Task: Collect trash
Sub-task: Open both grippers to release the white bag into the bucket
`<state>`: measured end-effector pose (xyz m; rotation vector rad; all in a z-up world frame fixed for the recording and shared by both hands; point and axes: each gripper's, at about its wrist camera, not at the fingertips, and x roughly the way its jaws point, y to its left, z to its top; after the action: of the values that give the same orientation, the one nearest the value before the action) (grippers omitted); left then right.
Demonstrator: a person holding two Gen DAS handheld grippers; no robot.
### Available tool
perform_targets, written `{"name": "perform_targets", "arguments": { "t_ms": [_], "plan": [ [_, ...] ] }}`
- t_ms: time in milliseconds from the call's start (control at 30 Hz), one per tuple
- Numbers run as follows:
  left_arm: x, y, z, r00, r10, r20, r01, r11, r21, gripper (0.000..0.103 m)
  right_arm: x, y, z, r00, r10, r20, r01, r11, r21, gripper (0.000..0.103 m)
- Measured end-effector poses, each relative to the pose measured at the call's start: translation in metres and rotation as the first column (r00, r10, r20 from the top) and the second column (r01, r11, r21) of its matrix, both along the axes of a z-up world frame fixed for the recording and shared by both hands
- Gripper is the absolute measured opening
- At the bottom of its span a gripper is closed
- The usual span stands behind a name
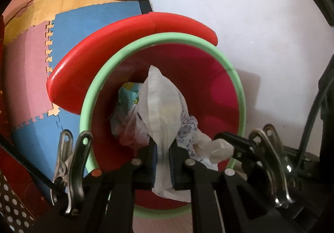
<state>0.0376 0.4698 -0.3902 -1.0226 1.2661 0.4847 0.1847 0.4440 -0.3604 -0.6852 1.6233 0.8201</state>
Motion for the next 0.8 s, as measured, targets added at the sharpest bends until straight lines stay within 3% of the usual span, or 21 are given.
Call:
{"name": "perform_targets", "arguments": {
  "t_ms": [233, 367, 433, 533, 700, 800],
  "plan": [
    [0.000, -0.002, -0.006, 1.000, -0.015, -0.023, 0.015, 1.000, -0.014, 0.017, 0.000, -0.001, -0.009, 1.000, -0.003, 0.010, 0.003, 1.000, -0.022, 0.005],
    [-0.004, 0.002, -0.015, 0.998, -0.018, -0.059, 0.017, 0.999, -0.032, 0.043, 0.006, -0.007, -0.022, 0.997, -0.071, -0.041, 0.070, 0.997, -0.033, 0.005],
    [-0.007, 0.006, -0.016, 0.997, -0.024, -0.075, 0.022, 0.999, -0.029, 0.050, 0.007, -0.006, -0.024, 0.995, -0.077, -0.060, 0.076, 0.997, -0.027, 0.006],
    [-0.012, 0.014, -0.011, 0.995, -0.030, -0.096, 0.028, 0.999, -0.016, 0.056, 0.008, -0.003, -0.021, 0.995, -0.082, -0.054, 0.082, 0.997, -0.002, 0.019],
    [-0.021, 0.031, 0.000, 0.995, -0.040, -0.087, 0.039, 0.999, -0.019, 0.061, 0.014, -0.015, -0.015, 0.977, -0.209, -0.045, 0.209, 0.978, -0.013, 0.066],
    [-0.019, 0.035, 0.011, 0.994, -0.048, -0.103, 0.048, 0.999, -0.001, 0.063, 0.016, -0.016, -0.006, 0.974, -0.227, -0.022, 0.227, 0.974, 0.007, 0.074]
  ]
}}
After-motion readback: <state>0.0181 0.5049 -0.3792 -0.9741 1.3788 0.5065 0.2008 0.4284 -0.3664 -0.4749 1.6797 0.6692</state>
